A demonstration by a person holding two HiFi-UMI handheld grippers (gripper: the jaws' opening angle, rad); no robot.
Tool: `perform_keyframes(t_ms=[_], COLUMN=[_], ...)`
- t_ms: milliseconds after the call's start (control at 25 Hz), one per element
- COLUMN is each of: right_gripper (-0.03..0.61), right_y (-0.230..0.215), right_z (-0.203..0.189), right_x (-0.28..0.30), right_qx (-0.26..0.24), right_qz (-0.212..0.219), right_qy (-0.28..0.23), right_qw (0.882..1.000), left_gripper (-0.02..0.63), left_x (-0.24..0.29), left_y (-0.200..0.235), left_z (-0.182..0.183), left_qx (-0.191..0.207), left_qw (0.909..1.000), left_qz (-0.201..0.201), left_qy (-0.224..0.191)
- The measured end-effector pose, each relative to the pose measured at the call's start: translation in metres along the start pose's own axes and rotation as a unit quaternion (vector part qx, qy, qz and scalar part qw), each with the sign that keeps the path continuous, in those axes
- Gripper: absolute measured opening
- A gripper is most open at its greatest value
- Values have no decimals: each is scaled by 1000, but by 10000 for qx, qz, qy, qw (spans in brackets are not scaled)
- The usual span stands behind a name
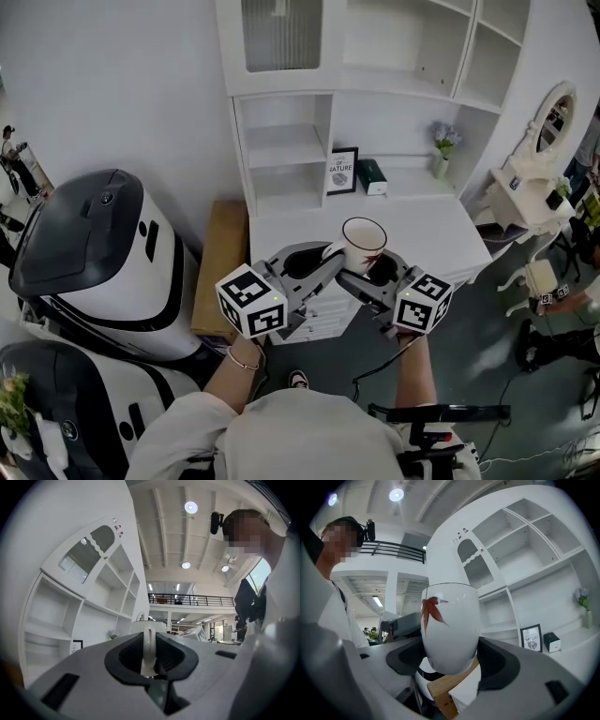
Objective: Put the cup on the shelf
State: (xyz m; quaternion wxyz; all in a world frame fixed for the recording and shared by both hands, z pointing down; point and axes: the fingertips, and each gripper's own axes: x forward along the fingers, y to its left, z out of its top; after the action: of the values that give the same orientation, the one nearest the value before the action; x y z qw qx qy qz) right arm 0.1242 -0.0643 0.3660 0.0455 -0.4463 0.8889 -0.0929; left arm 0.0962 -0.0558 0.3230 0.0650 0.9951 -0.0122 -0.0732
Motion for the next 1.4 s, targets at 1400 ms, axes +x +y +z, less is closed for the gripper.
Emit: perform_keyframes(t_ms=[1400], right_gripper=[333], right_y=[-113], right_z=[12], right_x=[152], right_qx=[-200], right_qz=[522], right_qy=[577], right_qw=[9968], left_gripper=[61], left_x=[2], left_y=[187], left_z=[13], left_qx=[-125], left_qw=[9976], left_qz=[564], left_qy=[-374])
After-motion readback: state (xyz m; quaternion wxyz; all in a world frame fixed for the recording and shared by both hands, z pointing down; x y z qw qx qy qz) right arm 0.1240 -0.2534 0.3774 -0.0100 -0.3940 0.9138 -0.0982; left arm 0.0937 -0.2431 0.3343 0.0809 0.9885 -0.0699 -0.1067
